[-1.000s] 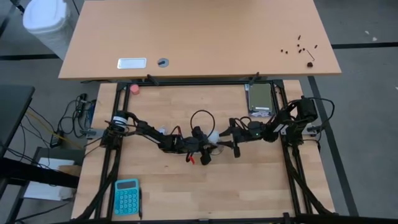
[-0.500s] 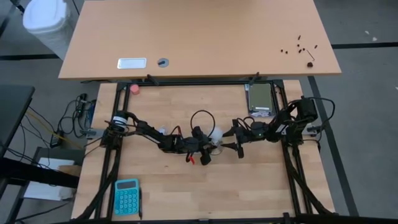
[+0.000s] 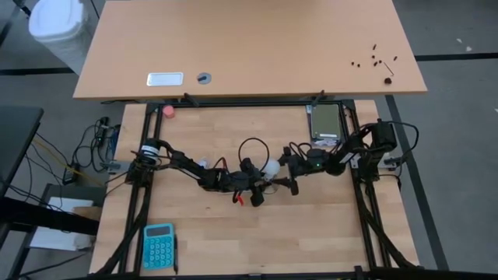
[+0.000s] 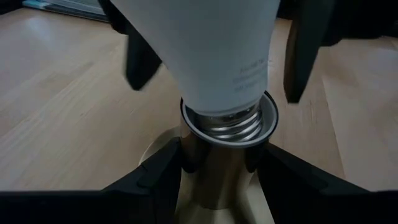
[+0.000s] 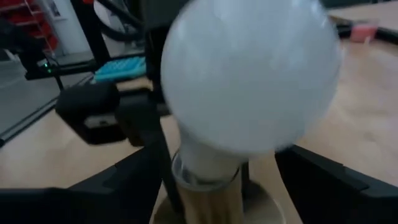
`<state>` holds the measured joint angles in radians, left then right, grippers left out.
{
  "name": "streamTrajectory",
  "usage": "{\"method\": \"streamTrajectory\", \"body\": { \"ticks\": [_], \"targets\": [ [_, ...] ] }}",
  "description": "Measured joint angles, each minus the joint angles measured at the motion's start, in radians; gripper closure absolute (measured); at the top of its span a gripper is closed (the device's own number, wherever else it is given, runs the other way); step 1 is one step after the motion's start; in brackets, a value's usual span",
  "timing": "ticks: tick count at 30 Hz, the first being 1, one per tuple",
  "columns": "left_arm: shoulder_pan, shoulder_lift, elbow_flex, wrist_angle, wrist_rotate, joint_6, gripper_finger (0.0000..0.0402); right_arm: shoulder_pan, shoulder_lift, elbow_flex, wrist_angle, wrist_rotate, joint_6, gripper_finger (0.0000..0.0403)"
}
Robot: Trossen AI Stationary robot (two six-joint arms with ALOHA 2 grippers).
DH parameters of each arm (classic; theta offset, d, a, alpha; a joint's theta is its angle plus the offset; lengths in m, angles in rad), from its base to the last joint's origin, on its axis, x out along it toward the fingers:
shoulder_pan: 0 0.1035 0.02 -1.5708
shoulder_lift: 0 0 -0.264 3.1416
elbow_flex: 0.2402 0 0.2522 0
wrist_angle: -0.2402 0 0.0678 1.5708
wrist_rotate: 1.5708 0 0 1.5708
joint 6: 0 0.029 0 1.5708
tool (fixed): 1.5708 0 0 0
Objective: Screw lightbulb
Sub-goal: Insert the lightbulb into the lamp holder
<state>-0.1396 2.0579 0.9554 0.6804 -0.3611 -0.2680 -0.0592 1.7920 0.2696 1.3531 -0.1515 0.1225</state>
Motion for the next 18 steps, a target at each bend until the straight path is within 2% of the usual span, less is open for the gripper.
{"method": "streamTrajectory", "body": {
  "ticks": [5,18],
  "targets": [
    [0.0,0.0,0.0,0.0,0.0,0.001,0.0204,-0.04,0.0,0.006,0.035,-0.04,-0.003,0.009],
    [0.0,0.0,0.0,0.002,0.019,0.003,0.0204,-0.127,0.069,0.09,0.065,-0.36,0.034,0.0095]
  ]
}}
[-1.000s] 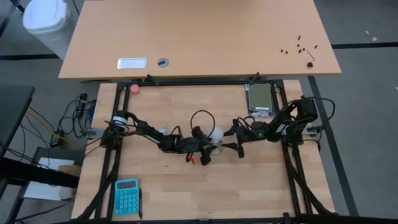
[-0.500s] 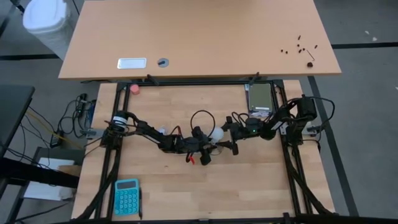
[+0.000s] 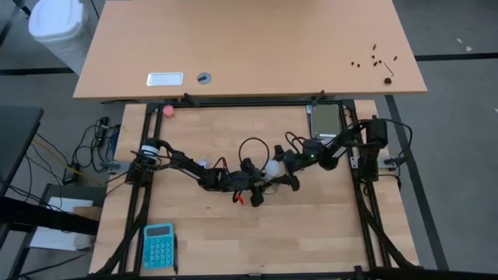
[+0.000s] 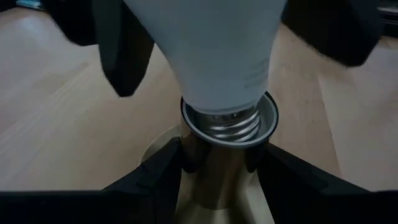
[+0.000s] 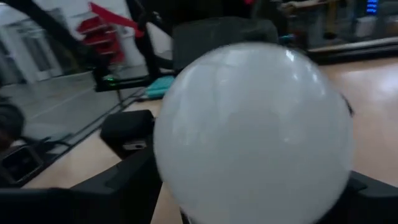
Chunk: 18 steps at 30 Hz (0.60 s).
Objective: Screw lightbulb
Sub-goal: Insert the lightbulb into the lamp holder
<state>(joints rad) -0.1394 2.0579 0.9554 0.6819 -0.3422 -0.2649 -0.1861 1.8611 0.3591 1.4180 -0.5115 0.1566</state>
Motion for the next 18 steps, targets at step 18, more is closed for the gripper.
{"method": "streamTrajectory", "body": {
  "ticks": [18],
  "targets": [
    [0.0,0.0,0.0,0.006,0.04,0.021,0.0204,-0.059,0.02,0.014,0.017,-0.202,-0.149,0.0096]
  ]
}}
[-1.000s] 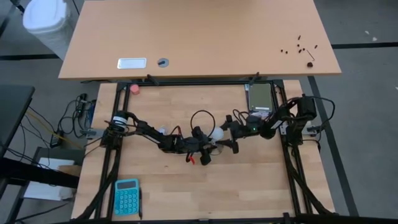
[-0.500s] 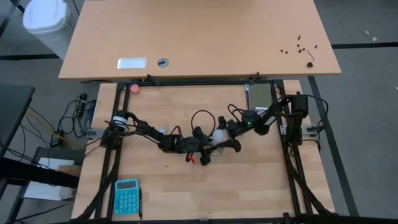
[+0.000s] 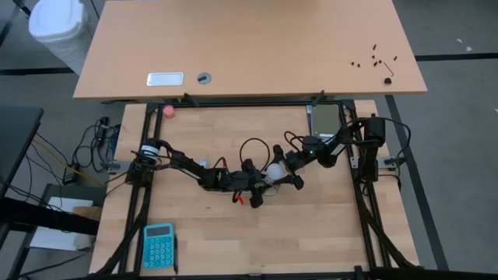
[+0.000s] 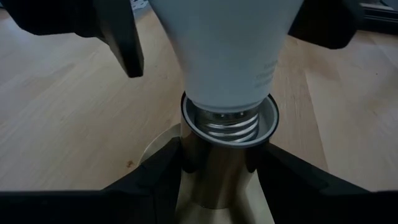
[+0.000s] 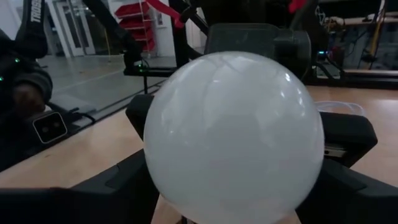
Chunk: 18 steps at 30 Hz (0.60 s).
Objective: Screw lightbulb
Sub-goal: Insert the lightbulb into the lamp holder
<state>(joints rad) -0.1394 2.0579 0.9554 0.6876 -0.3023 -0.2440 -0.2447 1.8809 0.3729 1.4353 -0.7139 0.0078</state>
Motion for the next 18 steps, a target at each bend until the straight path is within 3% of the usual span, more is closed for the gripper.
{"method": "streamTrajectory", "body": {
  "ticks": [11,18],
  "targets": [
    [0.0,0.0,0.0,0.0,0.0,0.0,0.0204,0.034,0.0,0.018,0.007,0.0,0.023,0.016],
    [0.0,0.0,0.0,-0.001,-0.001,-0.003,0.0204,0.047,0.0,0.02,-0.01,0.05,0.022,0.0172]
  ]
}}
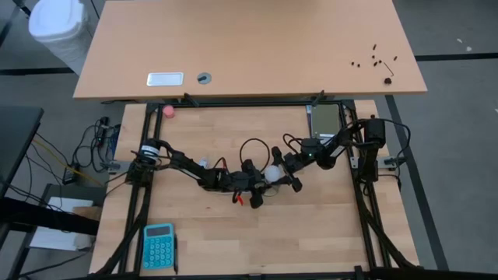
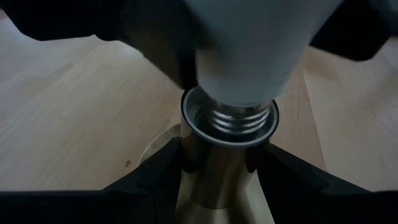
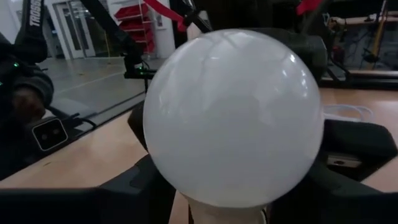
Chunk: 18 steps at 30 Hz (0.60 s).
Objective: Screw lightbulb
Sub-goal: Insert the lightbulb into the lamp holder
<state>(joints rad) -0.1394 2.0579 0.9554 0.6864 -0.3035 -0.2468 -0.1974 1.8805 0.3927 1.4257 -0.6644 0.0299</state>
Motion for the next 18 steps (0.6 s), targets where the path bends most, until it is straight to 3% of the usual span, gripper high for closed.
{"method": "streamTrajectory", "body": {
  "ticks": [18],
  "targets": [
    [0.0,0.0,0.0,-0.005,-0.012,-0.02,0.0204,-0.003,-0.002,0.0,-0.079,0.046,-0.059,0.0174]
  ]
}}
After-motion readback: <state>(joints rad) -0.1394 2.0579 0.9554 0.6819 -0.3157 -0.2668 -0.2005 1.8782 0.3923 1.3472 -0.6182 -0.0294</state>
